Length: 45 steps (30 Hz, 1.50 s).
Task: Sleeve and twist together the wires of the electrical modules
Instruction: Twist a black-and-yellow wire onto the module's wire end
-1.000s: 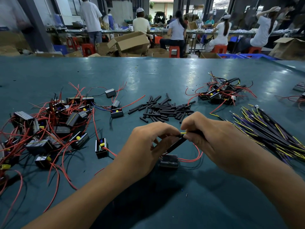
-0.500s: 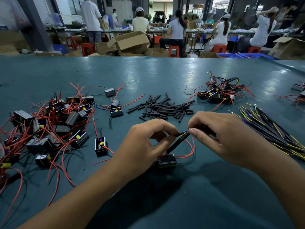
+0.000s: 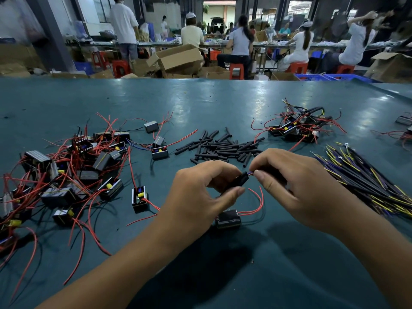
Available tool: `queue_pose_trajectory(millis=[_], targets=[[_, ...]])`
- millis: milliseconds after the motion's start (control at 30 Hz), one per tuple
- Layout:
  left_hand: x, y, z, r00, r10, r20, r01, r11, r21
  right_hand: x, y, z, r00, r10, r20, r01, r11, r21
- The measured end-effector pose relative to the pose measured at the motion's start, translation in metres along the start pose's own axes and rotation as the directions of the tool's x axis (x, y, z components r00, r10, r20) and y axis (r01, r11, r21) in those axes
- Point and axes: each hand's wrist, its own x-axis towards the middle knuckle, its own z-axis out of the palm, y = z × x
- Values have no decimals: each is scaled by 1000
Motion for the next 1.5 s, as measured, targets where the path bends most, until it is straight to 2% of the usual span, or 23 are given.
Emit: queue_pose_trajectory(millis=[133, 200, 267, 467, 633, 800, 900, 1033, 1133, 1200, 1267, 1367, 1433, 1500], targets=[[0, -1, -1, 995, -79, -55, 79, 997, -12, 0, -4, 3, 969, -26, -246, -2, 993, -115], [1, 0, -1, 991, -103, -82, 103, 995, -3, -1, -9, 5, 952, -86, -295, 45, 989, -141], [2, 1, -1, 990, -101, -101, 101, 995, -2, -3, -14, 11, 958, -92, -272, 66, 992, -105], [-1, 4, 1, 987, -65, -149, 61, 998, -30, -7, -20, 28, 960, 155, -235, -123, 981, 148], [-3, 4, 4, 987, -39, -153, 41, 999, 6, -7, -28, 30, 945, 186, -269, -145, 976, 163], [-4, 7, 7, 986, -9, -169, 17, 999, 49, -6, -29, 33, 902, 383, -200, -305, 893, 331], [-4, 7, 8, 991, 40, -126, -28, 995, 91, -5, -31, 29, 912, 377, -162, -305, 886, 348], [-4, 5, 5, 996, 20, -92, -13, 998, 68, -6, -30, 28, 905, 406, -124, -333, 860, 386], [-3, 4, 4, 991, -125, -42, 123, 991, -44, -6, -26, 30, 884, 456, -108, -369, 820, 438], [-1, 2, 4, 967, -254, -15, 245, 947, -205, -7, -23, 30, 862, 501, -73, -407, 772, 488], [0, -1, 4, 940, -339, 49, 336, 886, -319, -7, -20, 31, 854, 519, -38, -446, 767, 462], [0, -4, 5, 909, -390, 149, 416, 820, -393, -7, -17, 33, 857, 515, -5, -483, 807, 339], [0, -5, 6, 896, -413, 160, 439, 776, -453, -7, -16, 33, 842, 538, 34, -504, 763, 404], [0, -7, 5, 892, -429, 142, 437, 737, -516, -6, -17, 34, 817, 571, 79, -522, 674, 523]])
